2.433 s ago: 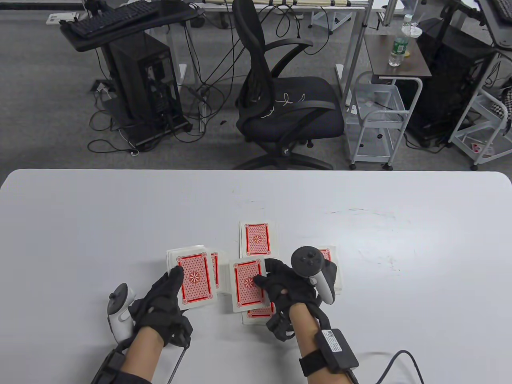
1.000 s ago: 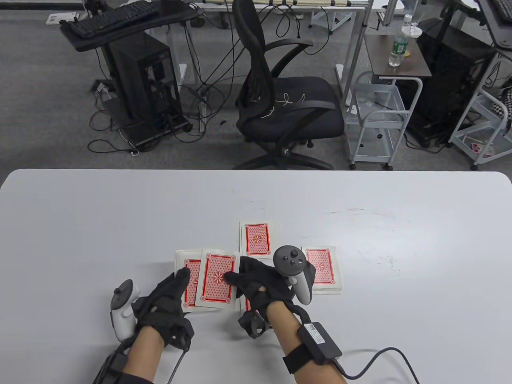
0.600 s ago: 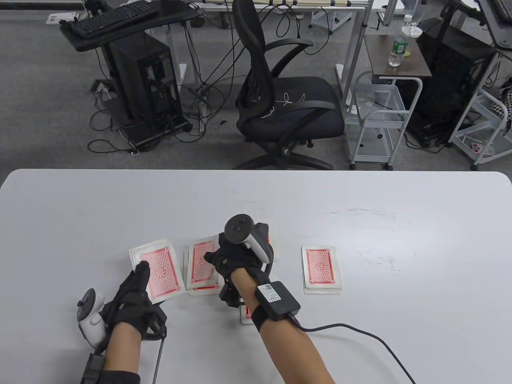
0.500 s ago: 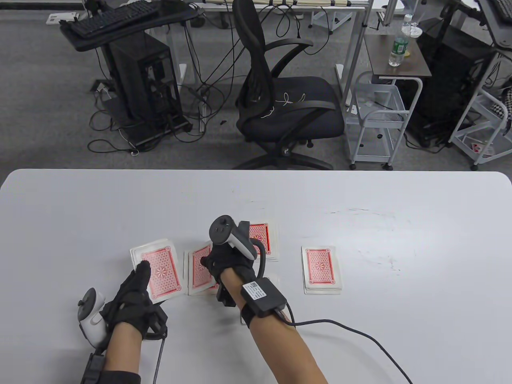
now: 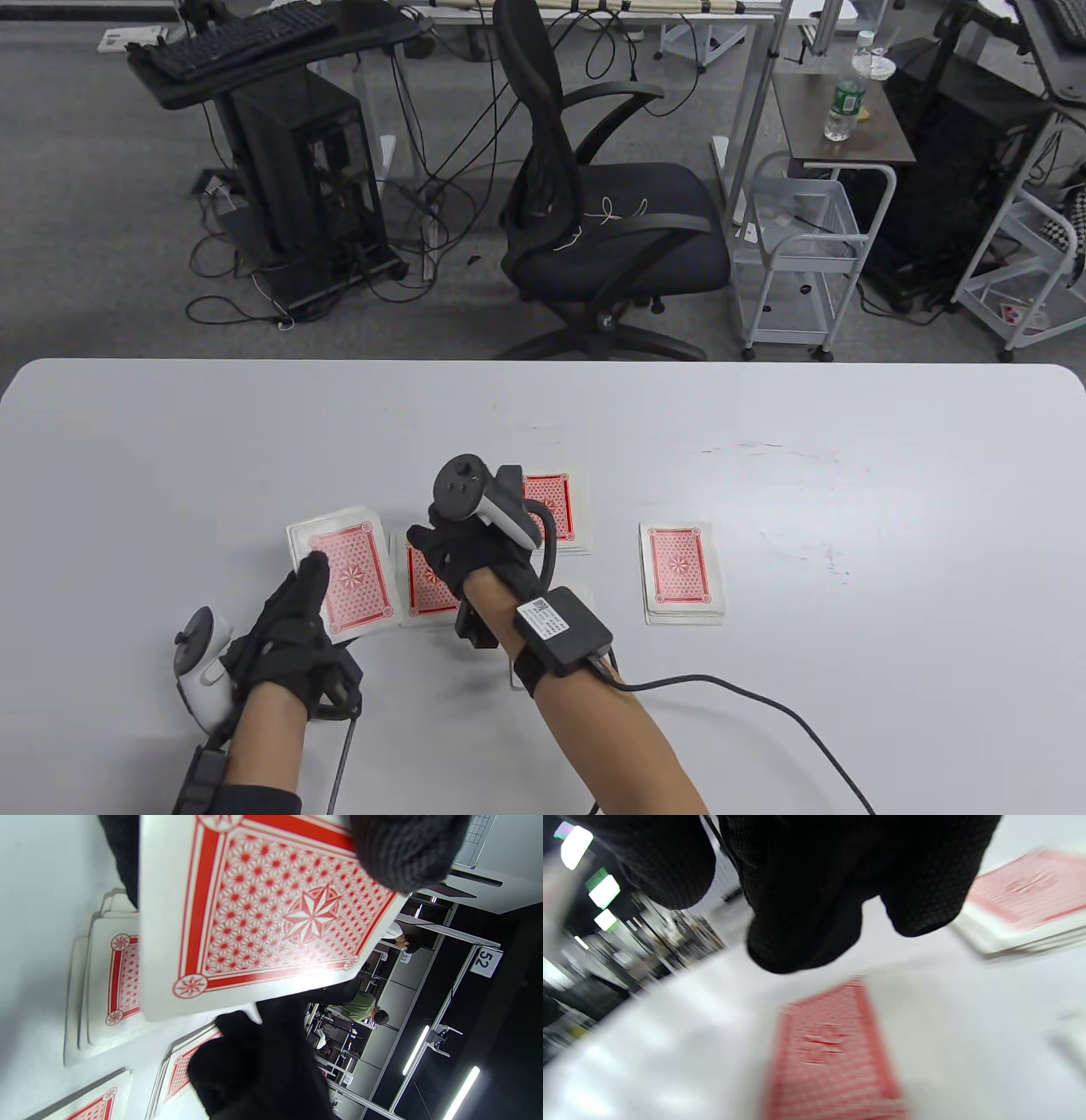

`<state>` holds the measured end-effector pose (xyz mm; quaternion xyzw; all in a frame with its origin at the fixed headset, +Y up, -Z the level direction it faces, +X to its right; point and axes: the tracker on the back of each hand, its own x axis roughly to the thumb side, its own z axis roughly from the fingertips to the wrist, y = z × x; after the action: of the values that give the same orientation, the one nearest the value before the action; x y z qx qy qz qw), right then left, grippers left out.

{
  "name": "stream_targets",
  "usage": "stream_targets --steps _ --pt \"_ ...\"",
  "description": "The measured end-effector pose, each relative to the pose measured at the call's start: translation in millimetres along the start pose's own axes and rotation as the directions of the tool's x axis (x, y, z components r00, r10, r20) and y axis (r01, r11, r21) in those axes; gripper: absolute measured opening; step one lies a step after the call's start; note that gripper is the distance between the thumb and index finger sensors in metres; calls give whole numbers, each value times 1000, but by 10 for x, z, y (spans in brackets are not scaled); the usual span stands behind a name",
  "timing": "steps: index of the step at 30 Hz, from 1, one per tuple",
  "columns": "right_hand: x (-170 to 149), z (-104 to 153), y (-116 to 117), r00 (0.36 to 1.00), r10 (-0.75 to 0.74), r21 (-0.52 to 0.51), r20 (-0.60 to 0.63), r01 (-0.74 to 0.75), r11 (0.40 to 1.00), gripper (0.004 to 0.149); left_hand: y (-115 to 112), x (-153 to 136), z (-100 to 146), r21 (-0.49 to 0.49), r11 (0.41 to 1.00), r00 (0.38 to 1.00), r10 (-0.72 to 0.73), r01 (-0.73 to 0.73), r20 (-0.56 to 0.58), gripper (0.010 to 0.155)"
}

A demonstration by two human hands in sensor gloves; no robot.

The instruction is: Four-player card dealing with fan arrangement

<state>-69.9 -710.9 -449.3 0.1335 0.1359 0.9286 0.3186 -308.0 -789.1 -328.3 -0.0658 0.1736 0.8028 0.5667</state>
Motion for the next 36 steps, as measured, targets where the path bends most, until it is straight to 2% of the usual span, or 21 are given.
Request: stream_targets --steps 2,5,6,10,16,20,24,28,32,36 --pt "17 87 5 982 -145 22 125 143 989 57 -36 -11 4 -8 1000 1000 -5 5 0 47" --pt "24 182 98 958 -213 101 194 196 975 72 -103 -29 14 -39 999 1000 -7 7 -5 47" --pt "20 219 135 955 -220 96 198 204 974 73 -132 -34 21 -48 999 1000 -9 9 -4 47" --pt "-58 304 191 958 -235 12 164 236 972 63 -205 -58 62 -58 998 999 -34 34 -3 46" --pt "-287 343 132 914 -386 11 122 388 922 57 -262 -85 59 -100 995 1000 -25 24 -10 47" --pt "-407 348 -9 896 -437 11 75 438 899 60 -269 -77 54 -102 995 1000 -22 21 -5 47" --pt "-548 282 -370 933 -360 -64 27 361 930 65 -204 -67 44 -87 996 1000 -14 13 -9 47" --pt "-707 97 -752 984 -167 -173 -64 154 973 68 -171 -62 25 -77 997 1000 -8 7 -11 47" --pt "-857 -150 -866 982 -14 -202 -189 -25 979 72 -154 -51 2 -71 997 1000 -13 12 -11 47" --pt "-1052 -395 -829 938 122 -171 -324 -185 968 74 -99 -55 -8 -52 999 1000 0 -1 -18 47"
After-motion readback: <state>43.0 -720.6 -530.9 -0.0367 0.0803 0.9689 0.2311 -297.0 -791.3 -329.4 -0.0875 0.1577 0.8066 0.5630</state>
